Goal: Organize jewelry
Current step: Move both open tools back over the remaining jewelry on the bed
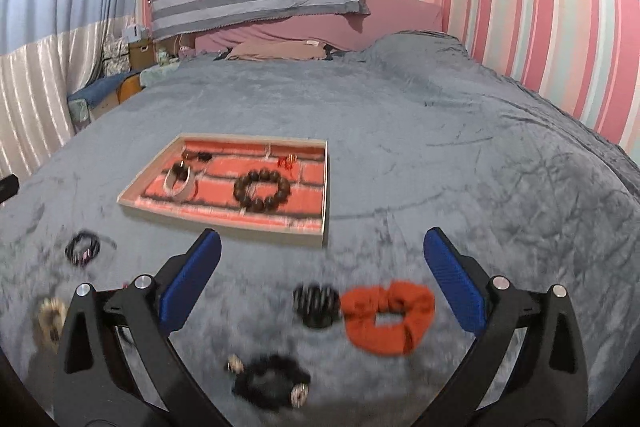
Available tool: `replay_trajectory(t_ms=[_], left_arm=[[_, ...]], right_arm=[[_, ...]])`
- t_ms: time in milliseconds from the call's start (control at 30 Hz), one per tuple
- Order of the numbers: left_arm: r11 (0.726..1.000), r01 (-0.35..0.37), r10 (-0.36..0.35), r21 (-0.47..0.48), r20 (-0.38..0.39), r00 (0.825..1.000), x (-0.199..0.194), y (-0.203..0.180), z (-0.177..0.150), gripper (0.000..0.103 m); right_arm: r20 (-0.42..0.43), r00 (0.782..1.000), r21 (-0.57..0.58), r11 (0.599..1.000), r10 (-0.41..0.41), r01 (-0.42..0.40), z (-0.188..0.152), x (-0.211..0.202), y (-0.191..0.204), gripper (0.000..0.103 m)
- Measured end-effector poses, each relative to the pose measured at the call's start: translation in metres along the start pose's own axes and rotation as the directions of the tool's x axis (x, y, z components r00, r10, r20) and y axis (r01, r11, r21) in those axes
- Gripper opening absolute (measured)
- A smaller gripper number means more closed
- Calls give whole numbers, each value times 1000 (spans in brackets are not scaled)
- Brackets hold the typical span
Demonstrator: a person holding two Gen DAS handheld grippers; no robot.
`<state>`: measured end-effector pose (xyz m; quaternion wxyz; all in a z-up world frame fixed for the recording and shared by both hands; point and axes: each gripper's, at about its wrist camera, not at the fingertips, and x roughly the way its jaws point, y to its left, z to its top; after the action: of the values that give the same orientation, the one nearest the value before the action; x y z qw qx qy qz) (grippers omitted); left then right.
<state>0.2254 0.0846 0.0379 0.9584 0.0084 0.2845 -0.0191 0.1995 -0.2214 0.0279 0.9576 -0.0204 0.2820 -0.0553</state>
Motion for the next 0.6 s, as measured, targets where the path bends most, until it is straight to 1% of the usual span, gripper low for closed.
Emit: replay_trajectory(t_ms=[67,167,233,300,400,500,600], left_arm=[[999,-23,23,-28,-9,1000,-7,9,-16,95],[998,-7,5,-56,-41,999,-14,18,-41,95],[997,-25,22,-73,-49,999,-19,22,-60,95],[997,-26,22,-78,-57,998,-20,22,-74,95],[997,-38,32,-70,-84,996,-17,22,-87,95],[996,-50,43,-78,-87,995,-16,25,-97,95],[994,-57,47,-92,-112,993,-8,29,-106,95]], right_arm=[[-12,1000,13,1000,2,-2,-15,-4,-1,99],[-29,1000,30,1000,2,-1,-37,-7,0,99],[-40,999,29,1000,-4,5,-51,-8,2,99],[-57,998,21,1000,-16,17,-64,-4,5,99],[-88,996,14,999,-31,33,-78,5,7,99],[-90,995,15,999,-37,38,-93,9,8,99],[-111,992,-15,998,-62,61,-105,17,12,99]])
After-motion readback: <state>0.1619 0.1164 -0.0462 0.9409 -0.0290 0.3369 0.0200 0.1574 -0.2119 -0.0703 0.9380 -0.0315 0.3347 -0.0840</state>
